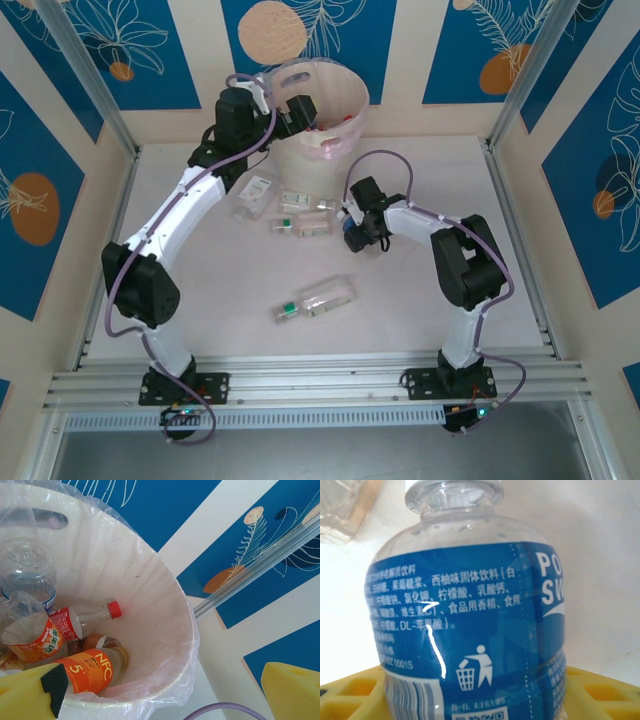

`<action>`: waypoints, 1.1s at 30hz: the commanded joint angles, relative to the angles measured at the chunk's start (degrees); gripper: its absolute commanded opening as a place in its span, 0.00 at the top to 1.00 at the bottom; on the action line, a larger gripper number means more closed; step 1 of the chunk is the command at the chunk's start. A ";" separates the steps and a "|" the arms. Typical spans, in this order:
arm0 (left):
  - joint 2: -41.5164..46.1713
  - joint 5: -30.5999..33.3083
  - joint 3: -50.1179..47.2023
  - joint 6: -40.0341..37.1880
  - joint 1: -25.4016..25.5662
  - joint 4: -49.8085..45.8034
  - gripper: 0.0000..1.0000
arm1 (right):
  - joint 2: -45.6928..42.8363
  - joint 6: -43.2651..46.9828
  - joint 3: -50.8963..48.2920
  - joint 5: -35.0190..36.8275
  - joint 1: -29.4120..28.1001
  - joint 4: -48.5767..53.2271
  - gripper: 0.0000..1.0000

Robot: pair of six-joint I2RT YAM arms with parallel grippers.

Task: Put the plastic bottles in the bin

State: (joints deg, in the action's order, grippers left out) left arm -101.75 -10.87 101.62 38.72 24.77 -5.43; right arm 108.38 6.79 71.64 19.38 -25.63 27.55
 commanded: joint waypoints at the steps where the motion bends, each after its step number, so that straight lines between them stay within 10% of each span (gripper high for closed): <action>1: 3.59 0.94 -2.15 -2.22 -0.07 3.38 0.00 | -2.58 1.34 -1.94 4.43 0.72 0.40 0.42; 9: 8.32 0.66 -7.80 -1.33 -0.90 2.21 0.00 | -8.95 -6.55 -3.95 6.20 4.76 -3.91 0.54; 23: 25.65 13.19 -33.67 -8.06 -2.54 10.72 0.00 | -28.82 -27.88 -12.40 -18.40 15.96 -20.30 0.58; 33: 29.55 21.12 -44.38 -7.19 -2.98 7.00 0.00 | -28.60 -38.05 -0.40 -27.31 16.29 -19.05 0.57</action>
State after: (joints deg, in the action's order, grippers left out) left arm -73.49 6.22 59.22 31.35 22.46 2.74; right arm 79.00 -26.65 65.21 -2.87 -9.10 9.04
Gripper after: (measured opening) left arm 0.999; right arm 0.597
